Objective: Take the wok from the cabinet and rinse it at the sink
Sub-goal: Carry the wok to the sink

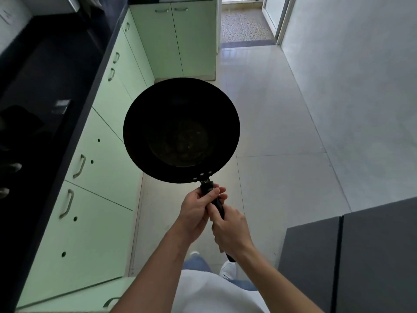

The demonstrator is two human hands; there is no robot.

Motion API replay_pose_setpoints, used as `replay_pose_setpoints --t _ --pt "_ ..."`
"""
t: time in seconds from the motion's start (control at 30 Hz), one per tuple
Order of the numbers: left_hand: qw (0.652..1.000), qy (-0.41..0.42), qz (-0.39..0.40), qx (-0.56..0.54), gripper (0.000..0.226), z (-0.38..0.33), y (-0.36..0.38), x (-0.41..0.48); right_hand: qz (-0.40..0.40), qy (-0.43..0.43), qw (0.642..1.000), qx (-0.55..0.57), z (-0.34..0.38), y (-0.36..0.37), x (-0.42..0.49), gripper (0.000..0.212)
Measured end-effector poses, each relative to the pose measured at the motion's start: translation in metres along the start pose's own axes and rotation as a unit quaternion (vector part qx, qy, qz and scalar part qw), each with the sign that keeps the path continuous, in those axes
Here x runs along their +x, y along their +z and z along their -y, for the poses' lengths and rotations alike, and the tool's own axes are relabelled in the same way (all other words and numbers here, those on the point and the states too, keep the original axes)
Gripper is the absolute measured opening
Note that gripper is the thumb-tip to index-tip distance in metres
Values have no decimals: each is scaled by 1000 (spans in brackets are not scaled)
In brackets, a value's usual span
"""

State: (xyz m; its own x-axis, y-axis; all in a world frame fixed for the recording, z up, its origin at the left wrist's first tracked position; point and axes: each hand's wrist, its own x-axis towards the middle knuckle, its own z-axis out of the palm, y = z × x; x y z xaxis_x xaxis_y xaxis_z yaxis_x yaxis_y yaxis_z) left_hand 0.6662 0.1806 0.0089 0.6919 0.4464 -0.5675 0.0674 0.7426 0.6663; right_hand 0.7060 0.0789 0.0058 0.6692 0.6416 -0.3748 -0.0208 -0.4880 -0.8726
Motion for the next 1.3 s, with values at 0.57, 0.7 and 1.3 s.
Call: replay_pose_setpoints --t 0.57,0.7,1.3 --pt "1000 -6 19 0 27 -139 2 179 -18 10 999 -36 93 7 204 40" --pt "1000 -2 26 7 26 -191 -2 227 -19 10 1000 -21 132 16 261 39" --pt "1000 -4 8 25 18 -317 36 440 -8 22 1000 -7 197 -14 502 39"
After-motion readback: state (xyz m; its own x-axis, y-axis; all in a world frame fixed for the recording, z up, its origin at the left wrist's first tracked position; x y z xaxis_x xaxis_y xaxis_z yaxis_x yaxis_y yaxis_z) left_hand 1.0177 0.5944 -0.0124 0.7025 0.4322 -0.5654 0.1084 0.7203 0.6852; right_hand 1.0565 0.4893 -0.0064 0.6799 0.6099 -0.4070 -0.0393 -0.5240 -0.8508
